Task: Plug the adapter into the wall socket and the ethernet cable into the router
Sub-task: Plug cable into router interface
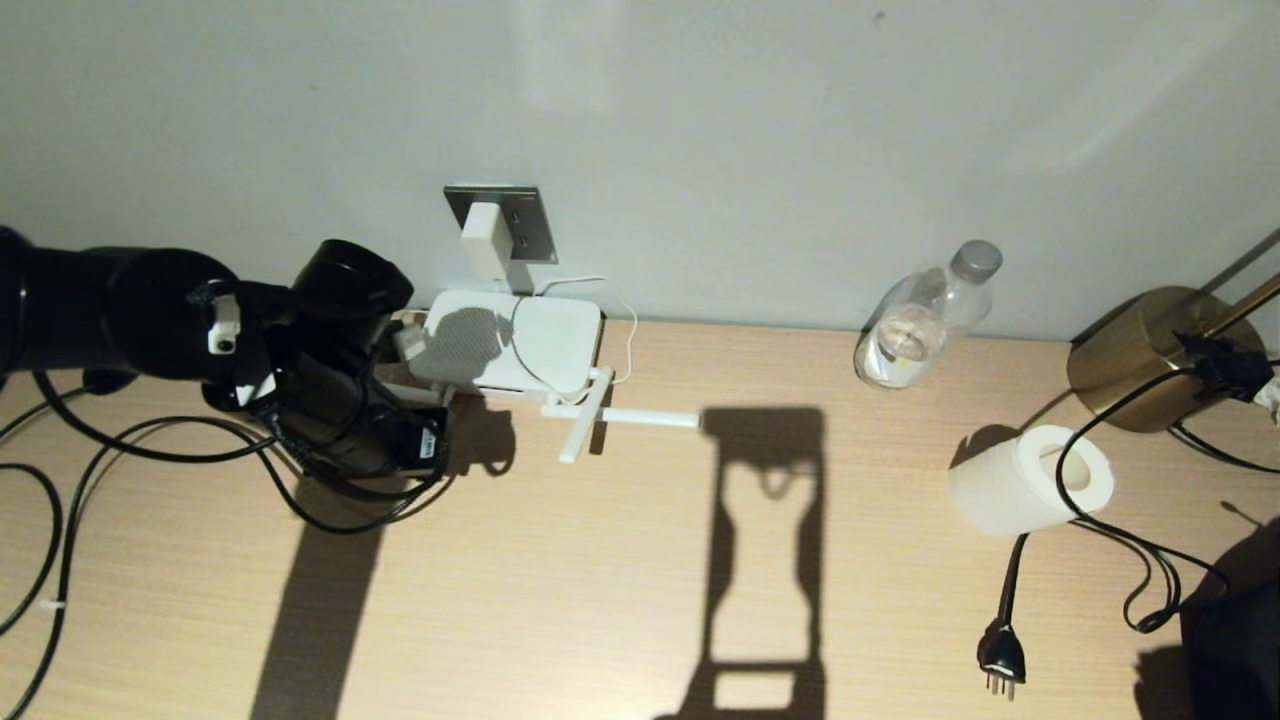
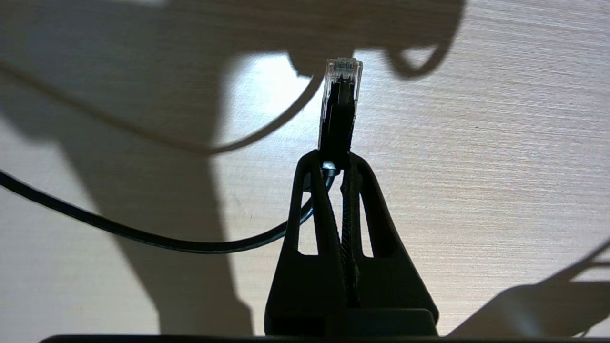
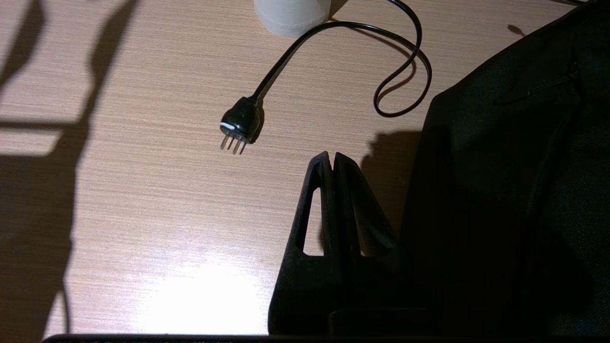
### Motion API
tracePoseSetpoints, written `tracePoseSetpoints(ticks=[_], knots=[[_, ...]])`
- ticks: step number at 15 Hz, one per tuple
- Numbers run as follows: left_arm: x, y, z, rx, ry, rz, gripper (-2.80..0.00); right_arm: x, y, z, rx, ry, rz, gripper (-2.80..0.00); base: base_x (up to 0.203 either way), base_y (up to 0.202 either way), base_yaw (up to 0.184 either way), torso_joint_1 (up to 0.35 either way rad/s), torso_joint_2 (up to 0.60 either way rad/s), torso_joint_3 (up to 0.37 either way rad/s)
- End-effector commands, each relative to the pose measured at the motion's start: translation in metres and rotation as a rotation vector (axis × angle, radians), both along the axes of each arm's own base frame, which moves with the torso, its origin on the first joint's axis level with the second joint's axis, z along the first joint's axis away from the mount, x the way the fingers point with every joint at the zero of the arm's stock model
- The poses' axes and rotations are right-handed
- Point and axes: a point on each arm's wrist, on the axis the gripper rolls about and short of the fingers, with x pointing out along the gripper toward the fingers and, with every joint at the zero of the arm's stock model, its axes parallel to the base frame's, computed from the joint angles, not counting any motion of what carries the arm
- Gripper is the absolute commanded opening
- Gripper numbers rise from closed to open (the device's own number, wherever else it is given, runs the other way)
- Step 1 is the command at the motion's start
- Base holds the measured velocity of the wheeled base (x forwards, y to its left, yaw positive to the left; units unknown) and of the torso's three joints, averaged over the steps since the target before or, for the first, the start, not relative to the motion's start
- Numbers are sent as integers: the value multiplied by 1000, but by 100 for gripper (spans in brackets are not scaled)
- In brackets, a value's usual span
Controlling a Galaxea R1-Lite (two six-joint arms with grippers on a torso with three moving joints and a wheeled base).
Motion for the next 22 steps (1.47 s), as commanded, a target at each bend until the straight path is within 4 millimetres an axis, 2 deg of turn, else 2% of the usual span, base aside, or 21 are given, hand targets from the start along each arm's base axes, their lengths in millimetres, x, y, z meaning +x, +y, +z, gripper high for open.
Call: tracePoseSetpoints(ticks=[1, 4, 9, 11, 16, 19, 22], knots=[[-2, -10, 6, 1, -12, 30, -280, 0, 0, 0, 0, 2, 0, -280, 0, 0, 0, 0, 0, 0], [-9, -20, 2, 15, 26, 85, -280, 0, 0, 0, 0, 3, 0, -280, 0, 0, 0, 0, 0, 0], [-9, -24, 1, 8, 52, 123, -280, 0, 0, 0, 0, 3, 0, -280, 0, 0, 0, 0, 0, 0], [-5, -26, -4, 13, 55, 118, -280, 0, 0, 0, 0, 3, 0, -280, 0, 0, 0, 0, 0, 0], [26, -36, -18, 44, -16, 29, -280, 0, 0, 0, 0, 1, -1, -280, 0, 0, 0, 0, 0, 0], [45, -40, -11, 36, -72, 29, -280, 0, 0, 0, 0, 2, 0, -280, 0, 0, 0, 0, 0, 0], [47, -33, -5, 48, -87, 29, -280, 0, 0, 0, 0, 1, 0, -280, 0, 0, 0, 0, 0, 0]])
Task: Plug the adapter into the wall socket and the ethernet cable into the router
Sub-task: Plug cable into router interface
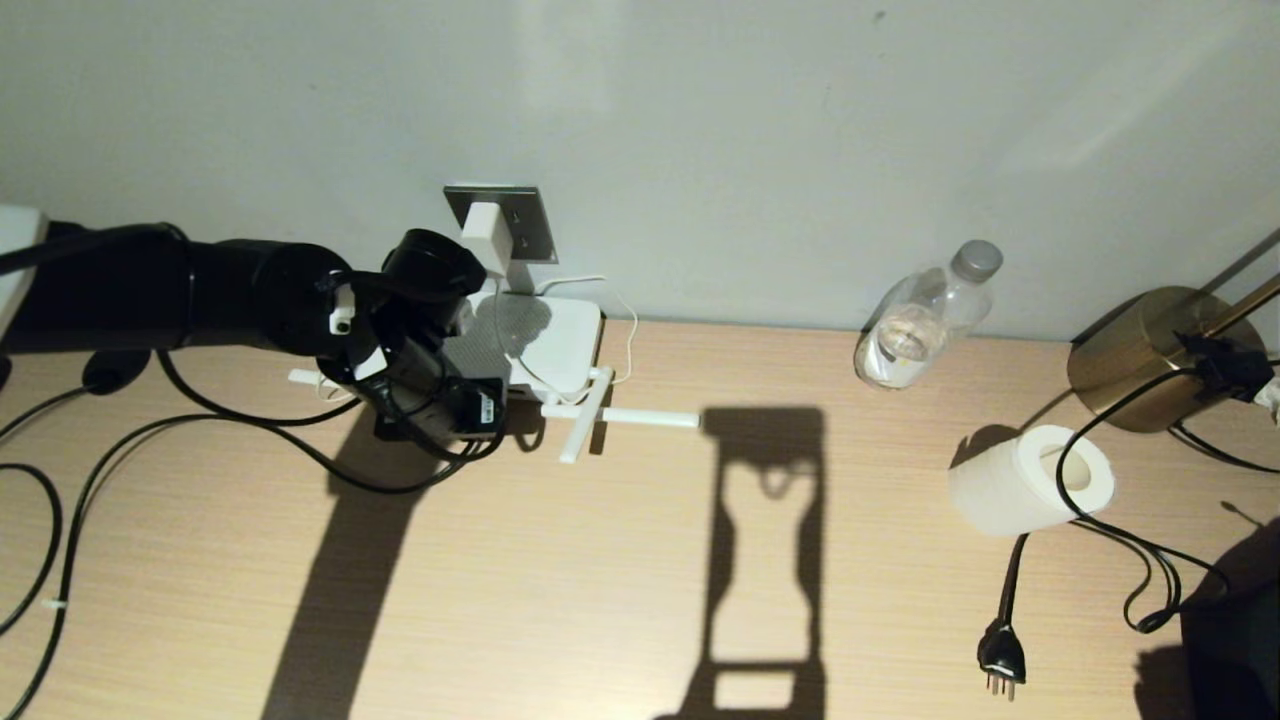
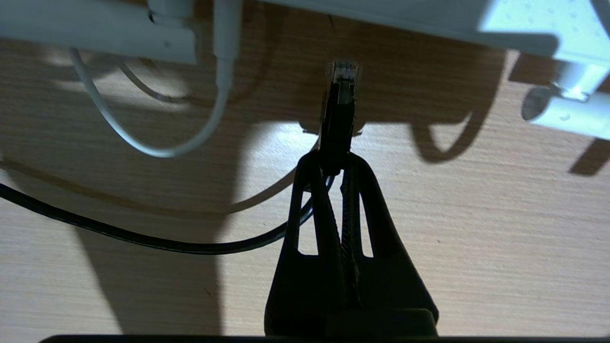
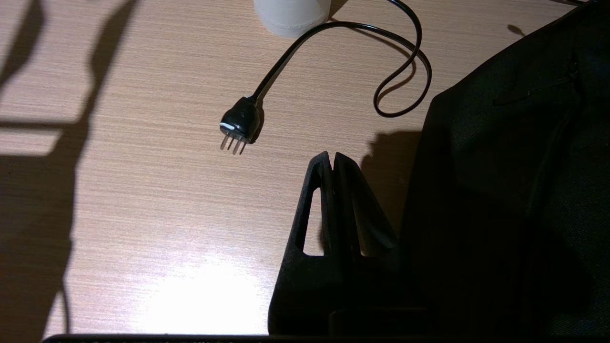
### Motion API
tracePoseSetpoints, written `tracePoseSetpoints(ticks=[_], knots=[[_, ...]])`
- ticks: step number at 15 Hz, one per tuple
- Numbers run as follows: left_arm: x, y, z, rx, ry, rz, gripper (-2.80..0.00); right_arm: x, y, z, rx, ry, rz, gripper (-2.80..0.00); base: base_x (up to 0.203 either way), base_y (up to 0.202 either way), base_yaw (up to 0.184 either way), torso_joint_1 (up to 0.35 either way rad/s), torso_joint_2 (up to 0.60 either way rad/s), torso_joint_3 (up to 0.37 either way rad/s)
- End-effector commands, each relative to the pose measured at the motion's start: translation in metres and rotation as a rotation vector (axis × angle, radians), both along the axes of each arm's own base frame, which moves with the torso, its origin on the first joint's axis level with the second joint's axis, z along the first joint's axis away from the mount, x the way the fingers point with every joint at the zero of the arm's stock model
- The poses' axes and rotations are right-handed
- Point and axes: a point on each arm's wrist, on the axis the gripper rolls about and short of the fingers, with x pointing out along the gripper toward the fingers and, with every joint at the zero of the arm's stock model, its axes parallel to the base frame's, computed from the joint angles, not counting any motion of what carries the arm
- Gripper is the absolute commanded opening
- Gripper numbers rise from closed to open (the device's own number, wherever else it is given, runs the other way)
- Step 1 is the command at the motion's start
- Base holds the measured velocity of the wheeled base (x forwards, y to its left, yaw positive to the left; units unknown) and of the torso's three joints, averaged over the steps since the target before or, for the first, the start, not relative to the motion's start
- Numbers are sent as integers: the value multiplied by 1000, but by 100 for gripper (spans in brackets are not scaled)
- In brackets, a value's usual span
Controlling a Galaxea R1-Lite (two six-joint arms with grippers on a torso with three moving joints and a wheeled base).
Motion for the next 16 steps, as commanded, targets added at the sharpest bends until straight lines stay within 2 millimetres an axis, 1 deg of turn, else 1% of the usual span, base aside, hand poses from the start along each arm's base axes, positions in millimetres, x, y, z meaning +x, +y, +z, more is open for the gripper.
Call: tracePoseSetpoints(ticks=[1, 5, 16], knots=[[1, 3, 0, 3, 1, 7, -280, 0, 0, 0, 0, 2, 1, -280, 0, 0, 0, 0, 0, 0], [1, 5, 5, 2, -16, 17, -280, 0, 0, 0, 0, 1, 1, -280, 0, 0, 0, 0, 0, 0], [5, 3, 6, 2, -24, 11, -280, 0, 0, 0, 0, 2, 1, -280, 0, 0, 0, 0, 0, 0]])
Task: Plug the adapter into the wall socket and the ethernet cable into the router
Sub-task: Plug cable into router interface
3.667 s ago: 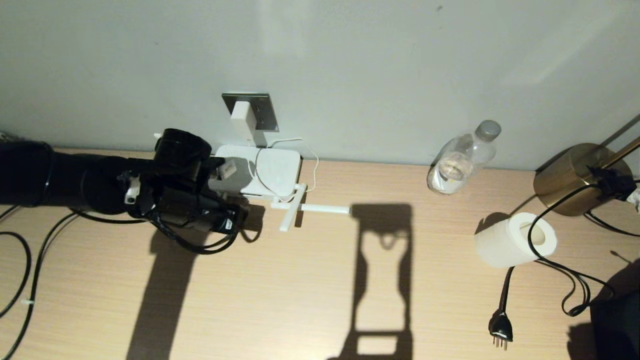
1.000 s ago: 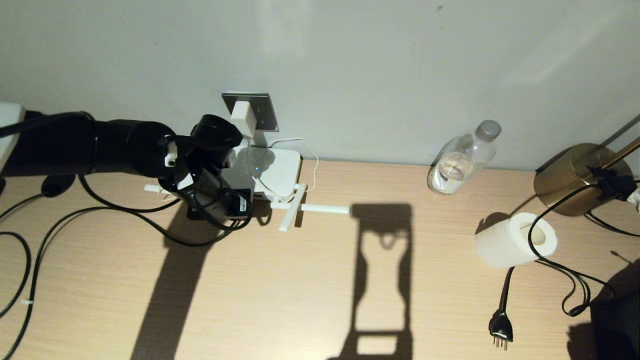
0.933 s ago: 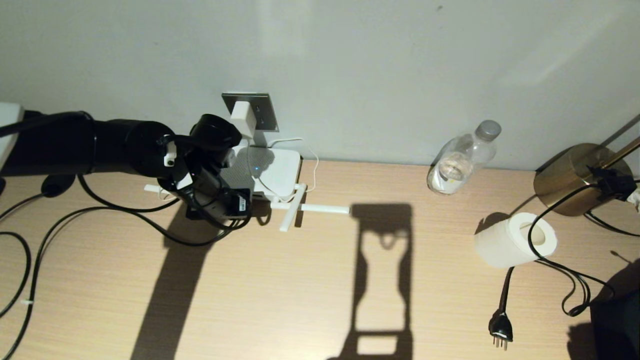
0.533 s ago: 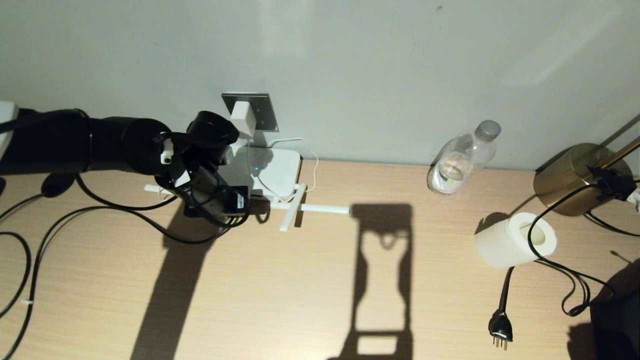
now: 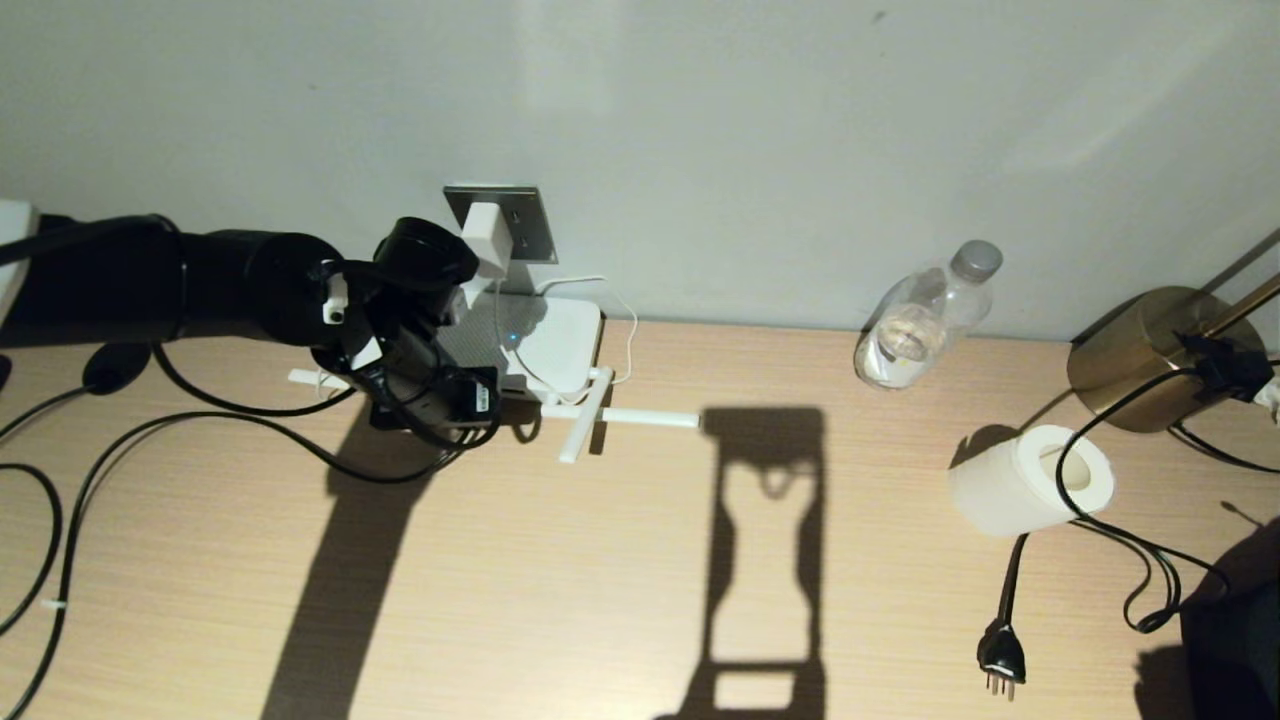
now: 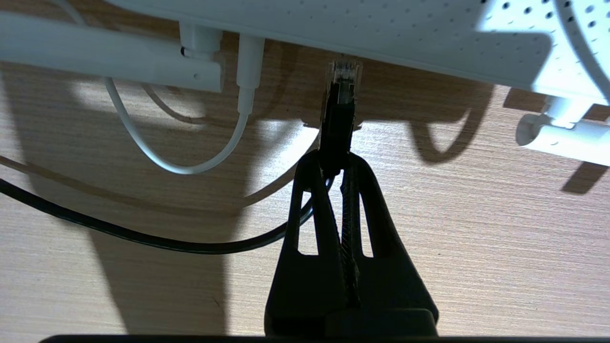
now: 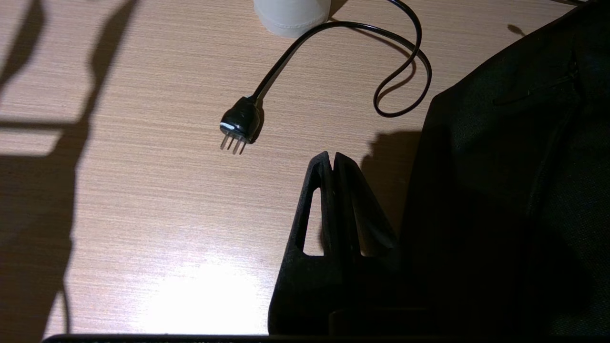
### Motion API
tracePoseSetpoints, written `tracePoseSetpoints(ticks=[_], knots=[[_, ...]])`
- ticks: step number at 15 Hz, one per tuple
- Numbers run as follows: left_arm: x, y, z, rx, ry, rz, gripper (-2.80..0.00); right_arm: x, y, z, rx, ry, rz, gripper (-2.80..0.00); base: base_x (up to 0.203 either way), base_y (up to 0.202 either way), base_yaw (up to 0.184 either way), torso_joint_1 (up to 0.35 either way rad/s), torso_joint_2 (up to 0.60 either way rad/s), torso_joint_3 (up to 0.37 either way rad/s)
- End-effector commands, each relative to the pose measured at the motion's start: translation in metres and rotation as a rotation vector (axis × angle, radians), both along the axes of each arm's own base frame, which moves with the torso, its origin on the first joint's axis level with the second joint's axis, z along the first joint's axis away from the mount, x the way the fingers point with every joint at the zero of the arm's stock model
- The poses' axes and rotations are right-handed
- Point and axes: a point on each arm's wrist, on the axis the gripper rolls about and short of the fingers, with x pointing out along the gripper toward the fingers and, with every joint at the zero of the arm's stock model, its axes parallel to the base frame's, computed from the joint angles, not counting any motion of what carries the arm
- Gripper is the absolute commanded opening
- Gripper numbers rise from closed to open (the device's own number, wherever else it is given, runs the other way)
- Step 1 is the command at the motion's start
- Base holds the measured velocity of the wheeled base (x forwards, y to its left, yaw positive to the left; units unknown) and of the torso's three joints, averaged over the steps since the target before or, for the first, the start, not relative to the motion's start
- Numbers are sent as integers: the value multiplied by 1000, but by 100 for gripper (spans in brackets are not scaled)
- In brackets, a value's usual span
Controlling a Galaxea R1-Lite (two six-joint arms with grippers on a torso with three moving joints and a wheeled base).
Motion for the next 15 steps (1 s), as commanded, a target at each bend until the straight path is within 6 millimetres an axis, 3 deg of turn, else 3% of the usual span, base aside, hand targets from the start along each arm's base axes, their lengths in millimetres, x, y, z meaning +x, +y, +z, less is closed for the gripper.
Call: tracePoseSetpoints(ticks=[1, 15], knots=[[2, 0, -1, 7, 1, -5, -280, 0, 0, 0, 0, 3, 0, -280, 0, 0, 0, 0, 0, 0], [9, -4, 3, 0, -22, -8, -280, 0, 0, 0, 0, 2, 0, -280, 0, 0, 0, 0, 0, 0]])
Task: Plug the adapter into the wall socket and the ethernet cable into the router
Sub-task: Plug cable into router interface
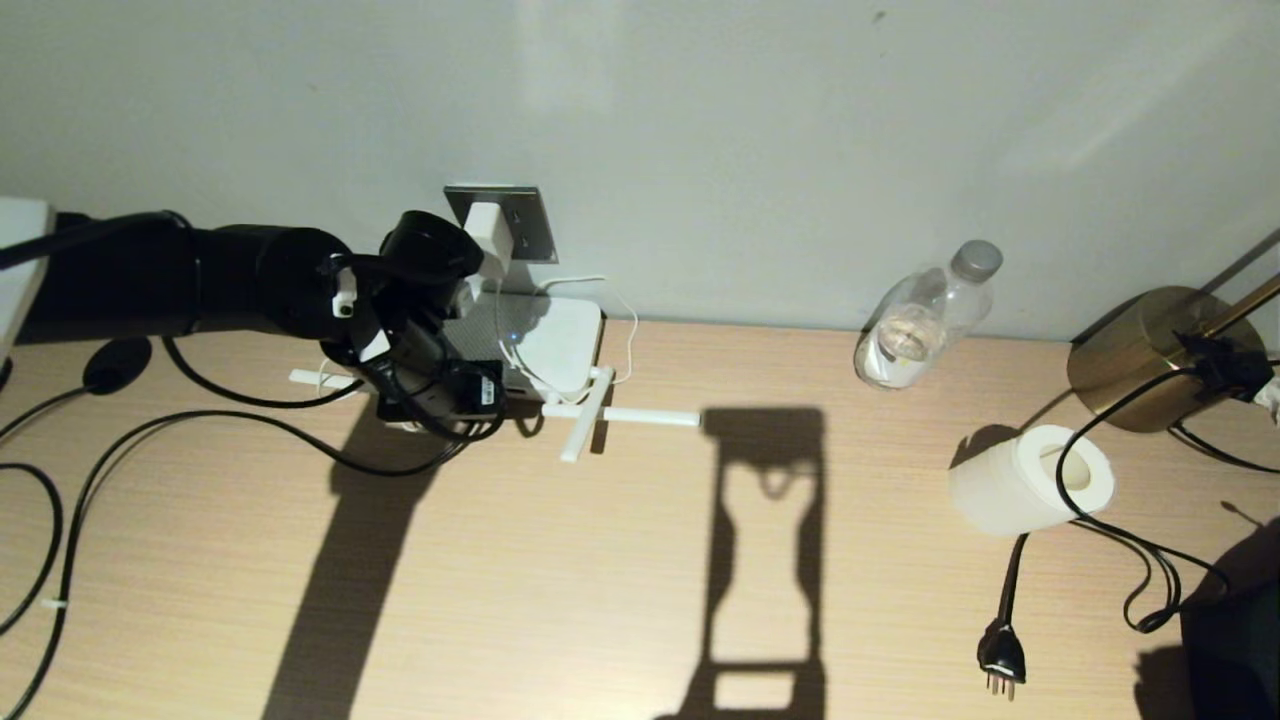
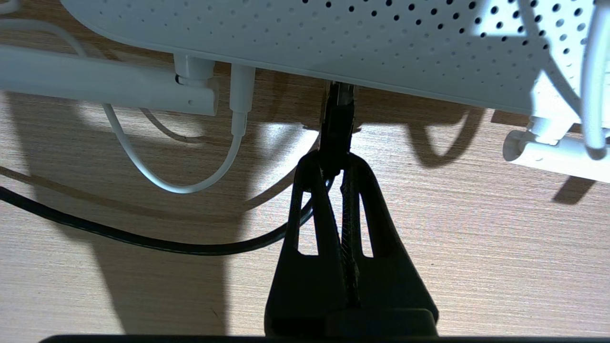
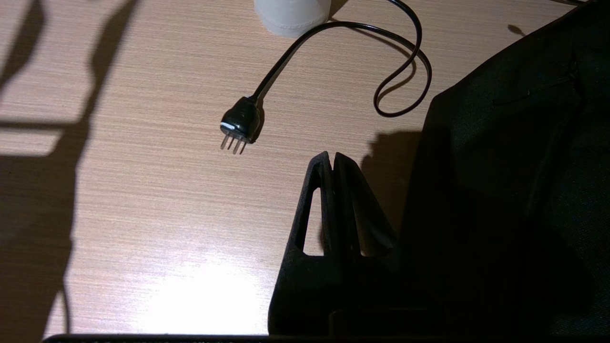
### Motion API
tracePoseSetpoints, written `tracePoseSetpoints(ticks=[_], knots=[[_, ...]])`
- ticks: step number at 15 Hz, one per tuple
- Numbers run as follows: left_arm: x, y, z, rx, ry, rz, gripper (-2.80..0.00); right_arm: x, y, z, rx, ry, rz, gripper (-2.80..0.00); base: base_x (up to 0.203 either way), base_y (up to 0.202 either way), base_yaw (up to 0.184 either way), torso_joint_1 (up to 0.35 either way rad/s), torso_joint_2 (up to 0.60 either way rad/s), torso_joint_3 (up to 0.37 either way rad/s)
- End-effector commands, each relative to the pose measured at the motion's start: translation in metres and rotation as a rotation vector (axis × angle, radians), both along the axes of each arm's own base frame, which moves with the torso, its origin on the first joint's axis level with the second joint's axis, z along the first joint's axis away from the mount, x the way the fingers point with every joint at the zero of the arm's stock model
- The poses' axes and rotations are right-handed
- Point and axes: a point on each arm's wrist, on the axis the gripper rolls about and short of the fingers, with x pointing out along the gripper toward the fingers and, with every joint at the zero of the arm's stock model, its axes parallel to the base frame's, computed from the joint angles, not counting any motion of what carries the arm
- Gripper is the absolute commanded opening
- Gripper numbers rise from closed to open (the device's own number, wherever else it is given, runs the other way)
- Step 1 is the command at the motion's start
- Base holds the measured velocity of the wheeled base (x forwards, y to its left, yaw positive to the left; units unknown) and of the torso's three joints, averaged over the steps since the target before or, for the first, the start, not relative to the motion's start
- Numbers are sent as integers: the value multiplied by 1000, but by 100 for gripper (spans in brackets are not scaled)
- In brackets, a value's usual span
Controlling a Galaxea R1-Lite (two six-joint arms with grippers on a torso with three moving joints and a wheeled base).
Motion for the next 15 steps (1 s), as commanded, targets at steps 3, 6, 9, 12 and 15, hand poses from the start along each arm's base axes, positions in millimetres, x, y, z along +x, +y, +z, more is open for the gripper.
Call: tracePoseSetpoints(ticks=[3, 6, 9, 12, 15], knots=[[4, -1, 0, -2, -9, 3, -280, 0, 0, 0, -1, 1, 1, -280, 0, 0, 0, 0, 0, 0], [7, -2, 1, -4, -14, 4, -280, 0, 0, 0, -1, 1, 1, -280, 0, 0, 0, 0, 0, 0], [9, -3, 3, -6, -18, 6, -280, 0, 0, 0, -1, 1, 1, -280, 0, 0, 0, 0, 0, 0], [8, -2, 6, -4, -8, 7, -280, 0, 0, 0, -1, 2, 1, -280, 0, 0, 0, 0, 0, 0], [8, -2, 6, -6, -8, 8, -280, 0, 0, 0, -1, 2, 1, -280, 0, 0, 0, 0, 0, 0]])
